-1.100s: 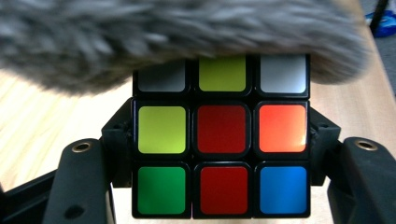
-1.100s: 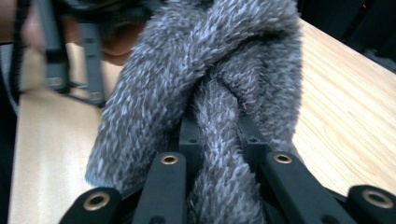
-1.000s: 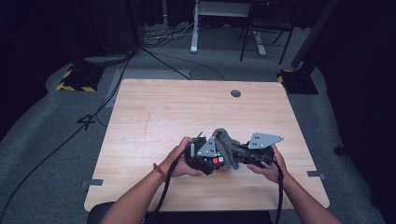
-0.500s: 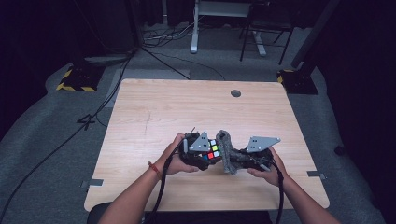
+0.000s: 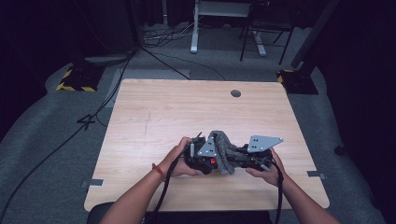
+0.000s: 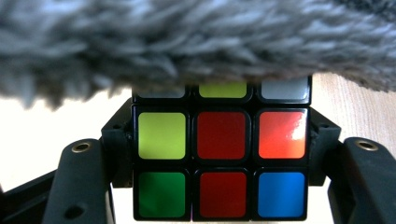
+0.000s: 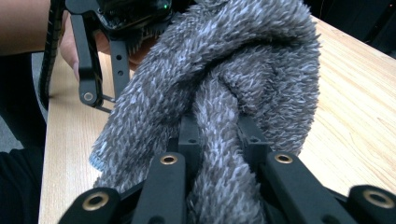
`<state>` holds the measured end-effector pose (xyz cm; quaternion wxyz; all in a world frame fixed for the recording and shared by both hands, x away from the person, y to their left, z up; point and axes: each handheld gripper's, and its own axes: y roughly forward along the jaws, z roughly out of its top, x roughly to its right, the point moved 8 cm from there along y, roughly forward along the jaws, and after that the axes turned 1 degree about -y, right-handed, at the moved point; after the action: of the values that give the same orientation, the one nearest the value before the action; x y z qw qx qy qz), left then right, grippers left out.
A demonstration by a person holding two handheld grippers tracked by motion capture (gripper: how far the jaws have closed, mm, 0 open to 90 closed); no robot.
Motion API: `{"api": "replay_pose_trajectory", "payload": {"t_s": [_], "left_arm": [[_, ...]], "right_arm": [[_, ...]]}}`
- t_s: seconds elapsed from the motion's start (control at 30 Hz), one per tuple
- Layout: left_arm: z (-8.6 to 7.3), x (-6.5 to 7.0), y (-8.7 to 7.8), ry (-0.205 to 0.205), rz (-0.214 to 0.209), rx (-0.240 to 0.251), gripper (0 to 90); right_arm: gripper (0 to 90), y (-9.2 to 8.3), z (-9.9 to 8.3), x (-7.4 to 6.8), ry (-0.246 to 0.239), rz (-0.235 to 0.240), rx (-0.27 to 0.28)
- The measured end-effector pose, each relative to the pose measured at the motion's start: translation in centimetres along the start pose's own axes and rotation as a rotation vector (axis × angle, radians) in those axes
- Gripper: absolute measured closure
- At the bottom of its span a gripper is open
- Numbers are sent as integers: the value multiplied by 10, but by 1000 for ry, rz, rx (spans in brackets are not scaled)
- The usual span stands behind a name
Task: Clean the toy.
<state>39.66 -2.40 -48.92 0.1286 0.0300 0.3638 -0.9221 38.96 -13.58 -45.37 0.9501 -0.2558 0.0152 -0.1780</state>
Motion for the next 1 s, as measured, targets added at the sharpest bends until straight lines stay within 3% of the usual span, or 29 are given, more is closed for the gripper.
{"api": "replay_pose_trajectory", "payload": {"t_s": [0.17, 0.43, 0.5, 0.6, 0.63, 0.77, 0.87, 1.0], "left_arm": [[2, 3, 0, 0, -16, 12, 335], [12, 2, -13, 1, -17, 95, 335], [15, 2, -16, 7, -18, 116, 335], [16, 3, -18, 9, -29, 140, 335], [16, 3, -18, 10, -35, 142, 334], [13, 2, -15, 17, -28, 123, 331], [9, 3, -10, 28, -12, 84, 329], [7, 2, -7, 27, -15, 72, 328]], "right_arm": [[766, 3, -2, 8, -4, -35, -24], [766, 1, -30, 28, 76, -57, -107], [766, 1, -33, 28, 111, -21, -94], [766, 3, -36, 25, 114, 12, -91], [766, 4, -34, 22, 121, 43, -72], [769, 2, -30, 20, 106, 41, -51], [769, -1, -26, 19, 128, 72, -10], [769, -1, -20, 15, 104, 57, -4]]}}
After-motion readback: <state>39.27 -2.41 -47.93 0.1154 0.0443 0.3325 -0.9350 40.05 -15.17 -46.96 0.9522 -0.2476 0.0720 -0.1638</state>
